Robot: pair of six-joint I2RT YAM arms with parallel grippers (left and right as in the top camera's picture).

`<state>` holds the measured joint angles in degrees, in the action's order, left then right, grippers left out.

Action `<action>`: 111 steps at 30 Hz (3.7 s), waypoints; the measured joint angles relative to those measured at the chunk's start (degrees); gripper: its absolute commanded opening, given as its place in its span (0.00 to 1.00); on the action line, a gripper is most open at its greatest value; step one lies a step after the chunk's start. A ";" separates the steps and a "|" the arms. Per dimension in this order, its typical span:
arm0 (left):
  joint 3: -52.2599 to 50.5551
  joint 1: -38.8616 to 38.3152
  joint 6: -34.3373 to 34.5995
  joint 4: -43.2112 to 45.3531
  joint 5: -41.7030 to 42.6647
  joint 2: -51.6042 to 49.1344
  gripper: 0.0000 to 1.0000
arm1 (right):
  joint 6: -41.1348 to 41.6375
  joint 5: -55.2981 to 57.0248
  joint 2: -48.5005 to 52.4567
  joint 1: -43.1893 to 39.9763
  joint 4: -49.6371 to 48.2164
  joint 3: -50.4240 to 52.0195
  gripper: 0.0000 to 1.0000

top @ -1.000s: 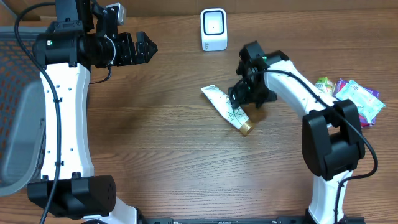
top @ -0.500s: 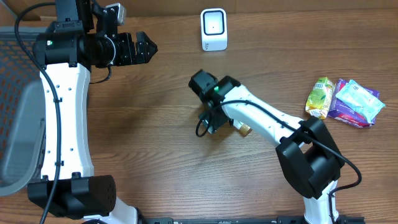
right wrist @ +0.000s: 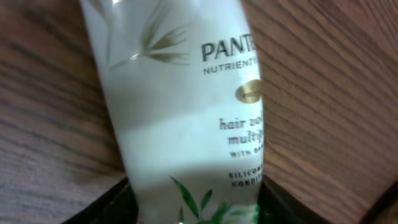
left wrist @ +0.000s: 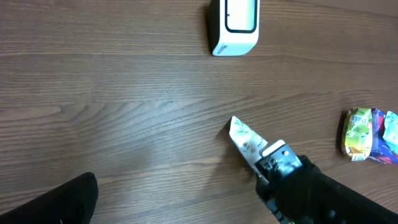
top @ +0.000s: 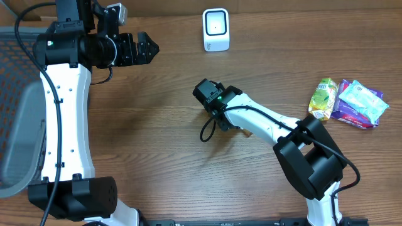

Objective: Scan the item barcode

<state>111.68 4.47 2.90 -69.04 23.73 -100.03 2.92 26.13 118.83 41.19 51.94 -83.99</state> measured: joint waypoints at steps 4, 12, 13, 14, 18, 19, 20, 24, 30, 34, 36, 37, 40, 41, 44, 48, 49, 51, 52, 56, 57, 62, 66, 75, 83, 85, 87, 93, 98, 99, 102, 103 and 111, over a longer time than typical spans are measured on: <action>0.00 0.00 0.00 0.00 0.00 0.00 1.00 | 0.00 1.29 0.07 -0.02 -0.07 0.00 0.17; 0.00 0.00 0.00 0.00 0.00 0.00 1.00 | -0.15 1.66 0.07 -0.02 -0.44 0.00 0.04; 0.00 0.00 0.00 0.00 0.00 0.00 1.00 | -0.15 1.16 0.07 -0.04 -0.24 -0.07 0.04; 0.00 0.00 0.00 0.00 0.00 0.00 1.00 | -0.13 0.33 0.07 -0.13 0.52 -0.39 0.04; 0.00 0.00 0.00 0.00 0.00 0.00 1.00 | -0.31 -8.28 -0.04 -1.05 2.89 -2.84 0.04; 0.00 0.00 0.00 0.00 0.00 0.00 1.00 | -0.85 -12.72 -0.31 -1.70 2.89 -3.41 0.04; 0.00 0.00 0.00 0.00 0.00 0.00 0.99 | -1.42 -17.29 -0.63 -2.29 2.84 -3.69 0.04; 0.00 0.00 0.00 0.00 0.00 0.00 1.00 | -3.34 -35.39 -1.55 -5.40 4.13 -3.87 0.04; 0.00 0.00 0.00 0.00 0.00 0.00 1.00 | -4.15 -50.58 -1.55 -10.95 2.54 -3.41 0.08; 0.00 0.00 0.00 0.00 0.00 0.00 0.99 | -4.09 -52.13 -1.53 -12.68 2.58 -1.77 0.20; 0.00 0.00 0.00 0.00 0.00 0.00 1.00 | -3.54 -50.93 -1.31 -13.40 3.23 -1.20 0.29; 0.00 0.00 0.00 0.00 0.00 0.00 1.00 | -3.41 -50.42 -1.20 -13.86 3.17 -1.07 0.34; 0.00 0.00 0.00 0.00 0.00 0.00 1.00 | -3.04 -49.18 -1.18 -16.11 3.08 -1.07 0.52; 0.00 0.00 0.00 0.00 0.00 0.00 0.99 | -2.75 -48.43 -1.18 -17.00 3.08 -1.07 0.54; 0.00 0.00 0.00 0.00 0.00 0.00 1.00 | -2.67 -45.31 -1.18 -19.19 2.93 -1.07 0.54; 0.00 0.00 0.00 0.00 0.00 0.00 1.00 | -2.60 -40.30 -1.18 -21.18 2.60 -1.07 0.52; 0.00 0.00 0.00 0.00 0.00 0.00 1.00 | -2.58 -39.34 -1.18 -21.42 2.71 -1.07 0.52; 0.00 0.00 0.00 0.00 0.00 0.00 1.00 | -2.47 -37.73 -1.18 -21.77 3.69 -1.25 0.51; 0.00 0.00 0.00 0.00 0.00 0.00 1.00 | -2.54 -37.16 -1.18 -21.92 4.66 -1.68 0.51; 0.00 0.00 0.00 0.00 0.00 0.00 1.00 | -2.58 -36.17 -1.16 -21.81 9.44 -6.84 0.51; 0.00 0.00 0.00 0.00 0.00 0.00 1.00 | -2.60 -36.17 -1.16 -21.70 10.23 -8.55 0.51; 0.00 0.00 0.00 0.00 0.00 0.00 1.00 | -2.91 -40.76 -1.18 -19.23 11.96 -15.12 0.36; 0.00 0.00 0.00 0.00 0.00 0.00 1.00 | -1.73 -44.76 -1.18 -14.69 12.46 -14.95 0.25; 0.00 0.00 0.00 0.00 0.00 0.00 1.00 | 1.68 -47.08 -1.18 -4.28 12.68 -7.56 0.17; 0.00 0.00 0.00 0.00 0.00 0.00 1.00 | 3.96 -43.36 -1.18 -3.34 12.81 -4.44 0.17; 0.00 0.00 0.00 0.00 0.00 0.00 0.99 | 4.33 -42.07 -1.18 -3.45 12.87 -3.89 0.17; 0.00 0.00 0.00 0.00 0.00 0.00 0.99 | 4.90 -40.37 -1.18 -3.48 12.85 -3.04 0.17; 0.00 0.00 0.00 0.00 0.00 0.00 1.00 | 6.75 -31.61 -1.18 -4.13 13.44 0.59 0.18; 0.00 0.00 0.00 0.00 0.00 0.00 1.00 | 8.85 -21.29 -1.18 -6.91 12.11 2.38 0.18; 0.00 0.00 0.00 0.00 0.00 0.00 1.00 | 9.09 -19.21 -1.18 -8.04 11.04 2.51 0.18; 0.00 0.00 0.00 0.00 0.00 0.00 0.99 | 9.60 -15.04 -1.18 -12.22 5.05 2.67 0.18; 0.00 0.00 0.00 0.00 0.00 0.00 0.99 | 9.73 -14.14 -1.18 -13.77 2.89 2.69 0.18; 0.00 0.00 0.00 0.00 0.00 0.00 0.99 | 10.56 -26.62 -1.18 -24.17 -20.81 2.80 0.19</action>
<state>111.68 4.47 2.90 -69.04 23.73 -100.03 13.47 -0.49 117.64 17.02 31.14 -81.19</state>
